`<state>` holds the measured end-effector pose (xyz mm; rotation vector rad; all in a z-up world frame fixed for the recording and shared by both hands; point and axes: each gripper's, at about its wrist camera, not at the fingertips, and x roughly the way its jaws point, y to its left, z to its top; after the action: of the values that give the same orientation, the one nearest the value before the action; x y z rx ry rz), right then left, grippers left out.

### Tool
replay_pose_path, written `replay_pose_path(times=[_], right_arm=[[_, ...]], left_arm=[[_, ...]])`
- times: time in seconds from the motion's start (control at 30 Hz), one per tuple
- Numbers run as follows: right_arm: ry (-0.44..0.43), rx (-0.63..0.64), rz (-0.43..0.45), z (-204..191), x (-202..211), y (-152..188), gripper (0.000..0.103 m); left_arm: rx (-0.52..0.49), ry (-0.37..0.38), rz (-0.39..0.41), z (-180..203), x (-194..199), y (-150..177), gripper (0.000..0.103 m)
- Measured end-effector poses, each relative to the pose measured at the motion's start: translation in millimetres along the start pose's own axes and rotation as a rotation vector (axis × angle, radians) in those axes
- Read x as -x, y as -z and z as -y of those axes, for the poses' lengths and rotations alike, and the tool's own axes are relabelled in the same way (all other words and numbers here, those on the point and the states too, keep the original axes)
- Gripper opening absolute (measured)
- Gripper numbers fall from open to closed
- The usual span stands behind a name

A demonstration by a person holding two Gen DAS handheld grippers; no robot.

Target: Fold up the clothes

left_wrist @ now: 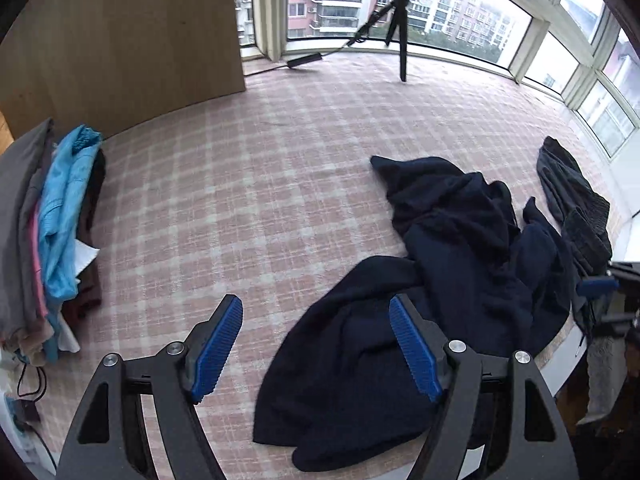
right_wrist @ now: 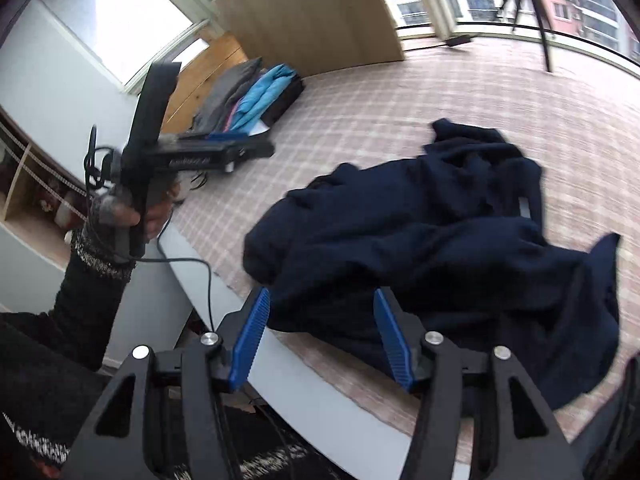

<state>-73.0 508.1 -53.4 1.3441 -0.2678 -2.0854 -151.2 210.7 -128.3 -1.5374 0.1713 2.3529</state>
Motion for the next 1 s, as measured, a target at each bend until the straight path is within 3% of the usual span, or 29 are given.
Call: replay_pose_path(times=[0.13, 0.2, 0.3, 0.4, 0.47, 0.53, 0.57, 0.6, 0.63, 0.7, 0.77, 0.9, 1.0], right_arm=[[0.236, -0.143, 0.057, 62, 30, 3, 0.054], [0.311, -0.184, 0.08, 83, 32, -2, 0.054], [0.355, -0.185, 0.047, 104, 15, -12, 0.057], [0.308, -0.157, 0.011, 104, -11, -23, 0.057], [0.282, -0.105, 0.004, 94, -26, -27, 0.057], [0.303, -0.033, 0.004, 81, -36, -27, 0.057], [0.314, 0.003, 0.003, 74, -42, -27, 0.05], [0.316, 0.033, 0.01, 67, -42, -26, 0.021], [0.308, 0.052, 0.022, 62, -39, -25, 0.007], [0.303, 0.055, 0.062, 56, -24, -22, 0.003], [0.323, 0.033, 0.093, 57, -6, -18, 0.003], [0.406, -0.058, 0.085, 69, 18, 4, 0.003], [0.468, -0.127, 0.079, 77, 36, 21, 0.003]], left_arm=[[-0.115, 0.087, -0.054, 46, -22, -10, 0.075], [-0.18, 0.106, -0.089, 68, -37, -16, 0.077], [-0.258, 0.085, -0.139, 92, -64, -19, 0.077], [-0.317, 0.071, -0.17, 109, -85, -19, 0.073], [-0.31, 0.089, -0.175, 110, -89, -18, 0.052], [-0.271, 0.142, -0.159, 103, -81, -18, 0.04], [-0.251, 0.163, -0.139, 97, -74, -18, 0.033], [-0.227, 0.191, -0.124, 90, -67, -19, 0.029], [-0.193, 0.221, -0.111, 82, -60, -19, 0.025], [-0.147, 0.263, -0.078, 67, -43, -17, 0.02], [-0.113, 0.264, -0.032, 53, -24, -16, 0.003], [-0.071, 0.248, 0.069, 23, 20, -11, 0.003], [-0.098, 0.146, 0.112, 9, 37, -8, 0.003]])
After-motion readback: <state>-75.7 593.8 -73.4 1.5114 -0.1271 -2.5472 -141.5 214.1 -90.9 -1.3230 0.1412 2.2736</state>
